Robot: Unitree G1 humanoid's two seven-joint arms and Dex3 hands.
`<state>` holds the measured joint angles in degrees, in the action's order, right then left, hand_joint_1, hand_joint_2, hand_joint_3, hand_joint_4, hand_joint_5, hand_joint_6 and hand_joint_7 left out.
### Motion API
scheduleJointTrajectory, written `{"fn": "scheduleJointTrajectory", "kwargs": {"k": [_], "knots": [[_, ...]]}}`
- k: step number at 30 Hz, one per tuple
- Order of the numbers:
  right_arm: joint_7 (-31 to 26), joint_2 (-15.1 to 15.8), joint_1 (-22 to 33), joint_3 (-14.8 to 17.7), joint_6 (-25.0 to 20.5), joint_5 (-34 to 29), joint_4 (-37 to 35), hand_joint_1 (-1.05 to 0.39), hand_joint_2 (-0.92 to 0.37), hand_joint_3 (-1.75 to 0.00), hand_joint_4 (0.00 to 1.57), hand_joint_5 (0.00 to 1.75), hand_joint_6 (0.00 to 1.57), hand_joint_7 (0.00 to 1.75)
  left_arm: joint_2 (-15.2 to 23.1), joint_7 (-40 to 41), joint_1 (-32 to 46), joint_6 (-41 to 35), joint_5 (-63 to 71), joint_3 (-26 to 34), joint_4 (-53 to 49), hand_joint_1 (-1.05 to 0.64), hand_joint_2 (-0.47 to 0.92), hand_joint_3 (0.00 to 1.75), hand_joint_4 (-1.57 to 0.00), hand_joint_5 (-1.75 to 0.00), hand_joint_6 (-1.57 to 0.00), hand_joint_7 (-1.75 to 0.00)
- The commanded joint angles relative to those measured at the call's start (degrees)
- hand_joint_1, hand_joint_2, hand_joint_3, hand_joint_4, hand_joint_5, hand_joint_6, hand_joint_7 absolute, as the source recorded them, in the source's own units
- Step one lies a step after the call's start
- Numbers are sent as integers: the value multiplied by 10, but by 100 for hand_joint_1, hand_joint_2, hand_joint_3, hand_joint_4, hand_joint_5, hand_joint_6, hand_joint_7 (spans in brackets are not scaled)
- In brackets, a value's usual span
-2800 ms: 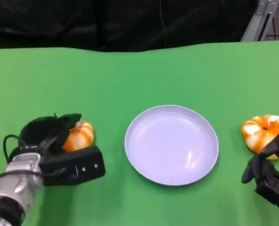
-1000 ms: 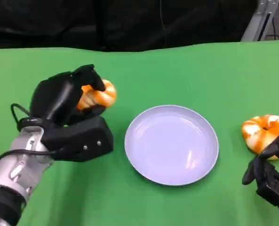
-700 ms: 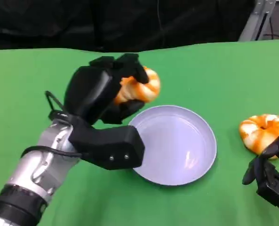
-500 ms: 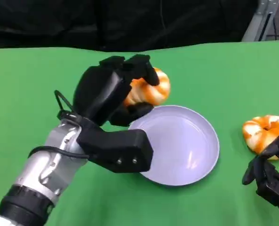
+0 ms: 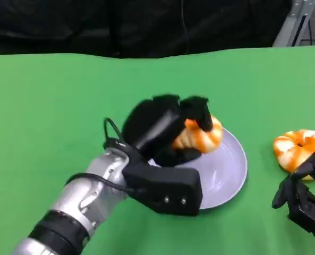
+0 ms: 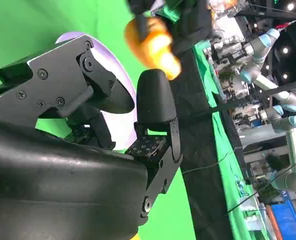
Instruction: Grasp the bread from the table and place it into the plate.
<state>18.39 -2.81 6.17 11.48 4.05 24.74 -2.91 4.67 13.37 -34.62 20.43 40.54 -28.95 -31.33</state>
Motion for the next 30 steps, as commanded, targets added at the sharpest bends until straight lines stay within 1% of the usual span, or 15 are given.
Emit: {"fn": "scheduleJointTrajectory", "kwargs": {"k": [1,2,4,8,11,15,22,28,30], "knots": [[1,3,0,5,5,6,3,-8,-56,-119,80,175,72,157,-5,24,-23,12,10,-7,-45,-9,67,72,-68,-174,-74,-146],[1,4,0,5,5,6,3,-8,-55,-119,80,175,72,157,-8,28,-26,16,10,-9,-55,-10,71,73,-68,-175,-73,-149],[1,4,0,5,5,6,3,-8,-55,-119,80,175,72,157,-11,33,-30,20,11,-11,-71,-11,73,73,-68,-175,-72,-150],[0,4,1,5,5,5,4,-8,-55,-118,80,175,72,156,-13,37,-35,23,14,-12,-86,-11,73,72,-68,-175,-70,-152],[3,5,0,6,5,8,2,-9,-56,-117,80,175,72,155,-18,50,-47,45,13,-14,-133,-11,73,68,-67,-175,-67,-158],[2,4,1,6,3,8,4,-9,-56,-116,80,175,72,155,-23,72,-60,67,20,-21,-182,-9,73,66,-68,-175,-67,-160],[2,3,2,4,4,7,6,-8,-57,-116,81,175,73,155,-29,97,-75,76,27,-33,-221,-10,75,64,-67,-175,-67,-159],[3,2,2,4,6,7,5,-8,-57,-116,80,175,72,155,-30,106,-78,75,31,-40,-227,-10,77,62,-66,-175,-66,-160],[0,1,2,4,6,6,7,-9,-57,-116,80,175,72,155,-28,103,-78,74,30,-41,-226,-11,78,59,-65,-175,-69,-151]]}}
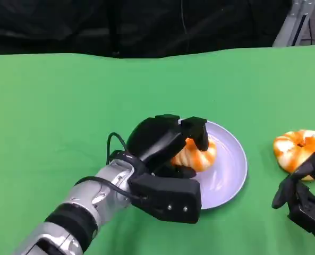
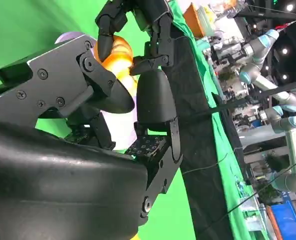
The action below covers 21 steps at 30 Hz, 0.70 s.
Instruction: Grasp the bread from the table and place it into the plate.
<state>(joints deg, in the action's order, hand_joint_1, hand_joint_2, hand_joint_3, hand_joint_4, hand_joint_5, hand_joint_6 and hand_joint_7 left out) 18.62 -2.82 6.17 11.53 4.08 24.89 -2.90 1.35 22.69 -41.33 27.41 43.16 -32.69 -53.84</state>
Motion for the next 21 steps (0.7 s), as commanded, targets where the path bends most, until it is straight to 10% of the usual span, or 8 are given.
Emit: {"fn": "scheduleJointTrajectory", "kwargs": {"k": [1,4,7,8,21], "knots": [[-3,2,2,3,5,3,6,-9,-57,-115,80,175,72,155,6,7,-10,3,4,-5,1,-13,82,51,-65,-166,-73,-134],[-4,2,1,3,5,3,5,-9,-57,-115,80,175,72,155,5,-12,-5,-1,-11,2,4,-32,91,29,-56,-126,-74,-77],[-5,1,0,4,6,3,4,-10,-56,-115,81,175,73,155,2,-66,2,-32,-32,11,16,-84,92,39,-25,-23,-42,-10],[-2,1,-1,5,8,5,2,-11,-56,-114,81,175,73,154,3,-77,3,-47,-30,10,22,-91,92,43,-19,-12,-36,-5],[-4,2,1,6,6,3,4,-11,-57,-113,81,175,73,153,26,-58,23,-49,-30,13,64,-105,92,75,0,0,-12,-1]]}}
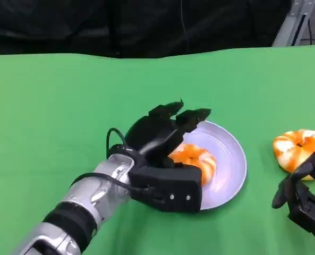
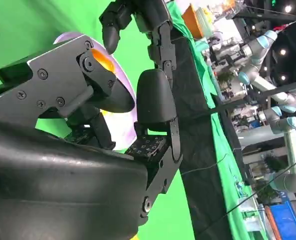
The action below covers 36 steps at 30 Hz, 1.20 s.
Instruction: Grasp the bread from the table and place it into the plate.
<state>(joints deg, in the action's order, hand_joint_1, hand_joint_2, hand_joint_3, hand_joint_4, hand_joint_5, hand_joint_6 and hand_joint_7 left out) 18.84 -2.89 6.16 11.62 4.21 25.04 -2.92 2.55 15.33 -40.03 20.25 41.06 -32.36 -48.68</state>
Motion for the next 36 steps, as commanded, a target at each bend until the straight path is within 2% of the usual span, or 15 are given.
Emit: {"fn": "scheduleJointTrajectory", "kwargs": {"k": [1,3,5,6,7,8,10,12,13,14,16,19,22,29,36], "knots": [[-7,3,1,4,6,0,4,-11,-57,-113,81,175,73,153,18,7,16,33,-23,18,19,-105,92,70,-2,-1,-17,-3],[-7,3,1,4,5,1,4,-10,-57,-114,81,175,73,153,24,-23,30,54,-62,40,37,-102,92,60,-11,-4,-27,-4],[-5,3,0,4,6,1,2,-9,-57,-114,81,175,73,154,27,-38,46,71,-97,62,53,-84,92,44,-26,-9,-39,-5],[-5,3,0,3,7,0,2,-9,-57,-114,80,175,73,154,26,-51,58,92,-133,82,60,-72,92,39,-35,-11,-46,-6],[-6,3,1,3,6,0,3,-9,-57,-115,80,175,73,154,24,-70,70,116,-173,103,67,-42,92,33,-58,-21,-62,-11],[-6,3,1,3,5,0,4,-9,-57,-115,80,175,73,154,22,-89,79,131,-206,119,73,-28,92,33,-71,-29,-71,-14],[-6,3,1,3,4,1,5,-9,-57,-115,80,175,73,154,20,-114,87,144,-236,134,78,-15,92,36,-76,-52,-84,-11],[-6,3,1,3,4,1,5,-9,-57,-115,79,175,73,154,19,-126,89,146,-242,140,80,-13,92,36,-76,-59,-86,-10],[-6,4,0,3,3,1,4,-9,-57,-115,79,175,73,154,23,-198,114,111,-326,165,121,-13,92,36,-76,-60,-87,-10],[-7,5,-1,4,2,2,4,-9,-57,-116,80,175,73,155,30,-263,138,70,-403,187,165,-9,76,76,-83,-117,-101,-61],[-8,6,-1,4,1,2,3,-9,-57,-116,80,175,73,155,41,-354,174,-3,-508,217,234,-7,54,121,-84,-154,-94,-121],[-7,7,-2,5,-1,2,3,-9,-57,-116,80,175,72,155,55,-435,217,-91,-609,251,298,-6,50,133,-85,-169,-87,-147],[-5,8,-1,6,0,3,2,-9,-56,-116,81,175,72,155,60,-488,254,-165,-685,286,346,-6,50,137,-88,-174,-81,-164],[-1,10,-2,9,4,3,-2,-9,-56,-116,80,175,72,155,102,-559,341,-307,-797,381,374,-10,52,131,-86,-175,-76,-169],[-3,10,-3,9,0,-2,0,-9,-58,-115,80,175,72,154,127,-691,311,-381,-836,445,212,-10,49,127,-81,-175,-80,-161]]}}
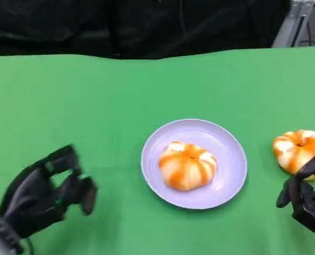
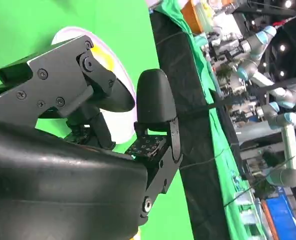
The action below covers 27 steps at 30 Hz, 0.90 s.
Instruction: Grasp the bread from the table and place it into the plate.
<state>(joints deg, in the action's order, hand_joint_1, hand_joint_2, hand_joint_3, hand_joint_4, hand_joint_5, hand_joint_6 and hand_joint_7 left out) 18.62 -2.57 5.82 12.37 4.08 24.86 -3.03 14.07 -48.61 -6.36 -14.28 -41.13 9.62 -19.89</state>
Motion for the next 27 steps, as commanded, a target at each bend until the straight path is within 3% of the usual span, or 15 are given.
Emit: {"fn": "scheduleJointTrajectory", "kwargs": {"k": [1,5,16,27], "knots": [[-1,6,0,1,1,0,1,-9,-58,-114,80,175,72,155,11,-56,-32,-47,-15,31,-91,-11,50,124,-81,-175,-82,-159],[3,5,0,1,5,2,-1,-8,-59,-114,80,175,71,156,6,-61,-48,-67,-10,48,-118,-11,49,122,-81,-175,-84,-156],[-1,4,2,1,1,1,1,-9,-57,-114,80,175,71,156,-2,-67,-64,-58,18,57,-138,-12,46,132,-78,-175,-76,-172],[2,4,4,0,5,1,1,-10,-57,-114,80,175,71,156,-7,-79,-64,-61,27,62,-135,-12,48,128,-79,-175,-76,-170]]}}
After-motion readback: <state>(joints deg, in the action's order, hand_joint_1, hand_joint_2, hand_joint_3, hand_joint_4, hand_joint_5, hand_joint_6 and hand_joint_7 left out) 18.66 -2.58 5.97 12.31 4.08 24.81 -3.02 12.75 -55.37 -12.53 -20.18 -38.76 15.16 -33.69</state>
